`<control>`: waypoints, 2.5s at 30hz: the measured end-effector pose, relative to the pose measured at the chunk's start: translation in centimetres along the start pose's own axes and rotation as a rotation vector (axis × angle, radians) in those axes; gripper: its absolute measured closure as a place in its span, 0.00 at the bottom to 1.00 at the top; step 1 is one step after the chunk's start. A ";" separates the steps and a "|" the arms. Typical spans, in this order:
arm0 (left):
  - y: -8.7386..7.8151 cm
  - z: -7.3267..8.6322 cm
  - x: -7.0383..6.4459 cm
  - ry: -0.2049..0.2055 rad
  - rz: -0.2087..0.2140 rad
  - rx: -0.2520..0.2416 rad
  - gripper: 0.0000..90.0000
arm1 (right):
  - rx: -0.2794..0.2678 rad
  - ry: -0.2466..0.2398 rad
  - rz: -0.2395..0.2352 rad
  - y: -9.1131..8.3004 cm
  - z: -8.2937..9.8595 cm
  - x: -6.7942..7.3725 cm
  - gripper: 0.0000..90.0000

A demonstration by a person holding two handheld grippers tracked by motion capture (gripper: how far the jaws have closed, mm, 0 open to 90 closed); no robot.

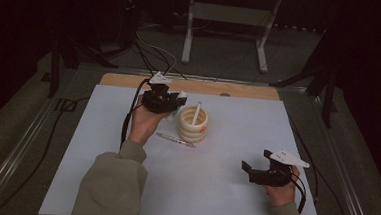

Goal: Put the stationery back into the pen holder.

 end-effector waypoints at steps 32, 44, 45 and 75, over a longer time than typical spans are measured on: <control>2.0 -1.1 -1.6 0.002 0.054 -0.043 0.74 | 0.001 0.001 -0.002 0.0 0.0 0.0 0.00; 3.0 -0.7 -1.2 -0.010 0.052 -0.033 0.74 | -0.003 0.001 -0.003 0.0 -0.1 0.0 0.00; 3.1 -0.6 -1.2 -0.010 0.053 -0.031 0.74 | -0.002 0.001 -0.002 0.0 -0.1 0.0 0.00; 5.2 -1.1 -1.6 -0.014 0.024 -0.044 0.73 | -0.005 0.003 -0.003 -0.1 -0.1 -0.1 0.00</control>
Point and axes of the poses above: each handheld gripper's, and its own axes: y roughly forward along the jaws, z roughly out of its underside, x roughly to its left, the point moved 10 cm from there along y, roughly forward along the jaws, and after that the axes turned 1 degree about z, right-handed, at the moved point
